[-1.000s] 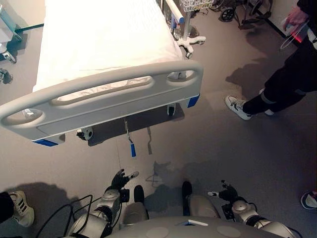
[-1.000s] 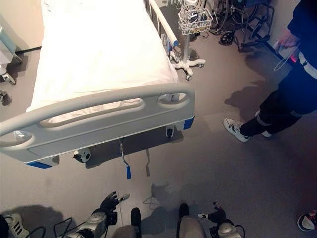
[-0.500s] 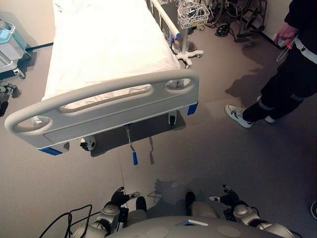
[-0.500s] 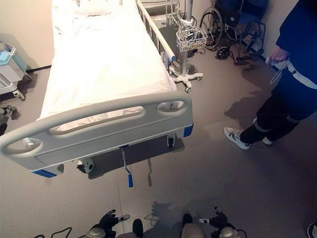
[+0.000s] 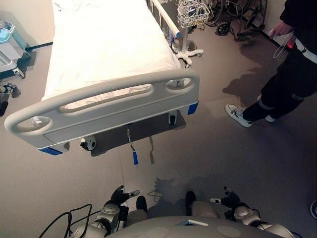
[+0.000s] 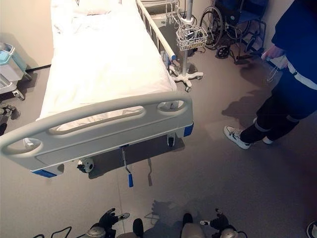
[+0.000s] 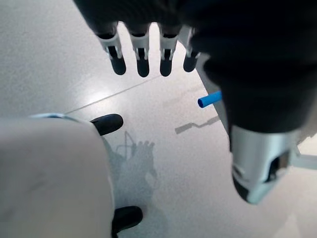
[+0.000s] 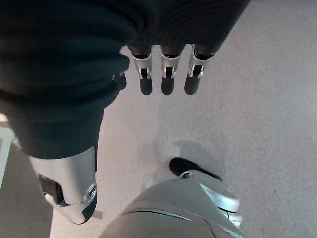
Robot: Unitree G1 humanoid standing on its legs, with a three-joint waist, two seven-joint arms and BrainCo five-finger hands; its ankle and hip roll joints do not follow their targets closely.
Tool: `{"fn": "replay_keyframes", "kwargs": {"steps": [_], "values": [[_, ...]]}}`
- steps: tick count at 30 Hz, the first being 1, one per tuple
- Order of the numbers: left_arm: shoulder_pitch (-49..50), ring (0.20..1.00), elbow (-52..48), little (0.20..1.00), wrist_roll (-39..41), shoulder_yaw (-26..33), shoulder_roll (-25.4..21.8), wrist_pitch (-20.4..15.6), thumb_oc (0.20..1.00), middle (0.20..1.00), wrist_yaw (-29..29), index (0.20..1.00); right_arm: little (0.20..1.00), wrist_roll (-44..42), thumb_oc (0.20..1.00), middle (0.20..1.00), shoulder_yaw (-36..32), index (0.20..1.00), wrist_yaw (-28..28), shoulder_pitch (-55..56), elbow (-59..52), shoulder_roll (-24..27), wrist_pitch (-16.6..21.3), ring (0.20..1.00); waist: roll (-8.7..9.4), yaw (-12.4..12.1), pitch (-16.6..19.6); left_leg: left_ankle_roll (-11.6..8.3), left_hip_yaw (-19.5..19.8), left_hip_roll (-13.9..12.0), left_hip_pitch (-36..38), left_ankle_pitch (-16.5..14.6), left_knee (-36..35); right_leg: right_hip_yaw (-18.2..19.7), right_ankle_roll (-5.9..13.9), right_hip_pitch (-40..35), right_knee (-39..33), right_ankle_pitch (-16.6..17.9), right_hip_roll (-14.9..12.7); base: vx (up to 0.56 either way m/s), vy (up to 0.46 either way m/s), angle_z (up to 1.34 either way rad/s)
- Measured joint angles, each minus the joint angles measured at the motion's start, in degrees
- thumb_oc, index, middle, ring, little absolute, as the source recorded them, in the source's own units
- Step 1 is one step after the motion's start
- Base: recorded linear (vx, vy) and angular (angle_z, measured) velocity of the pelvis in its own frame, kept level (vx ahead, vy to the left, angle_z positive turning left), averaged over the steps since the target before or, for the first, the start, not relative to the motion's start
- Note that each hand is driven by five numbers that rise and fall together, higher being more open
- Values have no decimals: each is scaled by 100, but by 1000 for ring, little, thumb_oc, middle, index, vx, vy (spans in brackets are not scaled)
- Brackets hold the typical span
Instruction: Raise the hospital bed
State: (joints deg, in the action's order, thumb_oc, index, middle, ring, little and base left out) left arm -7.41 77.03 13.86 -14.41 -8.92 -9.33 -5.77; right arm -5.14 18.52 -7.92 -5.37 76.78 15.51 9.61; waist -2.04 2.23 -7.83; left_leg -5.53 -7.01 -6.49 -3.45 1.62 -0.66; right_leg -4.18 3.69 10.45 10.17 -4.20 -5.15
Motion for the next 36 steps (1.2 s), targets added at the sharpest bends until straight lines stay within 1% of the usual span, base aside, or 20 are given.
{"fn": "replay_keyframes", "kwargs": {"steps": [2, 3, 8, 14, 16, 19, 21, 22, 24, 26, 27, 29, 30, 31, 33, 36], "values": [[-23, 1000, -55, 1000, 206, -1, -6, -8, 1000, 1000, 3, 1000, 1000, -1, 1000, 1000, -5, 1000, -2, -13, 1, 19, 0, 1000, -2, -4, -29, 22, 12, 1, -91, -8, 16, -8, 5, 65, 23, 3, -6, -48, 15, 3], [-48, 1000, -57, 1000, 280, -2, -6, -10, 1000, 1000, 1, 1000, 1000, -1, 1000, 1000, -7, 1000, -2, -29, 0, 32, 0, 1000, -2, -5, -64, -4, 15, 20, -158, 10, 37, -6, 2, 147, 65, -1, -12, -50, 19, 0], [-237, 1000, -105, 1000, 320, -6, -11, -9, 1000, 1000, -47, 1000, 1000, -3, 1000, 1000, -102, 1000, -11, -82, 6, 109, 0, 1000, 2, -1, -305, 18, 25, 47, -394, 32, 75, -5, 5, 378, 113, 13, -16, -31, 12, 1], [-644, 1000, -386, 1000, 329, -16, -11, -117, 1000, 1000, -187, 1000, 1000, -7, 1000, 1000, -110, 1000, -72, -263, -23, 126, 1, 1000, 78, 18, -673, 27, 35, 71, -643, 40, 111, 10, -23, 630, 157, 80, -26, -23, 13, -1], [-735, 1000, -427, 1000, 346, -13, -30, -137, 1000, 1000, -221, 1000, 1000, -9, 1000, 1000, -109, 1000, -93, -309, -28, 124, 2, 1000, 95, 18, -703, 27, 18, 73, -737, 40, 109, 26, -19, 731, 158, 85, -27, -49, 18, -5], [-1010, 1000, -547, 1000, 646, -16, -107, -157, 1000, 1000, -293, 1000, 1000, -86, 1000, 1000, -105, 1000, -163, -477, -155, 133, 3, 1000, 166, 51, -911, 33, -60, 79, -898, 45, 114, 56, -19, 934, 154, 135, -29, -71, 19, -11], [-1102, 1000, -664, 1000, 769, -28, -155, -168, 1000, 1000, -346, 1000, 1000, -140, 1000, 1000, -90, 1000, -248, -545, -330, 144, 7, 1000, 188, 94, -965, 42, -77, 87, -1090, 54, 133, 60, -17, 1133, 164, 169, -43, -55, 15, -7], [-1263, 1000, -692, 1000, 788, -14, -190, -177, 1000, 1000, -358, 1000, 1000, -193, 1000, 1000, -98, 1000, -281, -740, -415, 146, 12, 1000, 194, 146, -1203, 45, -79, 98, -1144, 95, 113, 61, -15, 1179, 125, 233, -48, -100, 20, -4], [-1387, 1000, -829, 1000, 859, -43, -205, -172, 1000, 1000, -421, 1000, 1000, -243, 1000, 1000, -74, 1000, -324, -751, -589, 163, 13, 1000, 207, 175, -1310, 46, -98, 105, -1160, 95, 111, 65, -15, 1217, 115, 250, -55, -111, 24, -8], [-1590, 1000, -1033, 1000, 970, -128, -271, -204, 1000, 1000, -494, 1000, 1000, -300, 1000, 1000, -56, 1000, -397, -831, -845, 216, 33, 1000, 214, 169, -1380, 71, -127, 129, -1442, 123, 120, 67, -12, 1516, 111, 320, -74, -93, 13, -12], [-1784, 1000, -1168, 1000, 1021, -156, -310, -220, 1000, 1000, -552, 1000, 1000, -355, 1000, 1000, -54, 1000, -436, -911, -960, 250, 33, 1000, 238, 183, -1558, 86, -163, 142, -1509, 150, 115, 79, -7, 1601, 103, 374, -90, -66, 6, -8], [-2036, 1000, -1309, 1000, 1183, -185, -383, -245, 1000, 1000, -591, 1000, 1000, -368, 1000, 1000, -41, 1000, -502, -1005, -1102, 281, 34, 1000, 279, 199, -1791, 104, -213, 166, -1542, 166, 113, 104, 6, 1649, 76, 425, -113, -52, 10, -11], [-2111, 1000, -1308, 1000, 1203, -183, -393, -251, 1000, 1000, -606, 1000, 1000, -391, 1000, 1000, -35, 1000, -512, -1042, -1106, 280, 34, 1000, 297, 201, -1839, 106, -226, 171, -1546, 167, 110, 116, 12, 1648, 46, 452, -113, -38, 11, -9], [-2205, 1000, -1311, 1000, 1259, -188, -398, -253, 1000, 1000, -649, 1000, 1000, -430, 1000, 1000, -30, 1000, -523, -1054, -1123, 285, 34, 1000, 310, 290, -1870, 107, -231, 181, -1563, 168, 106, 126, 22, 1652, 13, 463, -127, -46, 10, -1], [-2388, 1000, -1312, 1000, 1418, -205, -404, -257, 1000, 1000, -704, 1000, 1000, -464, 1000, 1000, -10, 1000, -569, -1055, -1140, 299, 38, 1000, 311, 374, -1871, 114, -227, 182, -1619, 172, 99, 126, 34, 1689, -45, 495, -137, -51, 3, 0], [-2623, 1000, -1300, 1000, 1448, -289, -485, -258, 1000, 1000, -736, 1000, 1000, -508, 1000, 1000, 30, 1000, -613, -1065, -1144, 316, 39, 1000, 312, 388, -1880, 132, -227, 190, -1721, 189, 97, 126, 29, 1784, -64, 534, -140, -33, 2, -1]]}}
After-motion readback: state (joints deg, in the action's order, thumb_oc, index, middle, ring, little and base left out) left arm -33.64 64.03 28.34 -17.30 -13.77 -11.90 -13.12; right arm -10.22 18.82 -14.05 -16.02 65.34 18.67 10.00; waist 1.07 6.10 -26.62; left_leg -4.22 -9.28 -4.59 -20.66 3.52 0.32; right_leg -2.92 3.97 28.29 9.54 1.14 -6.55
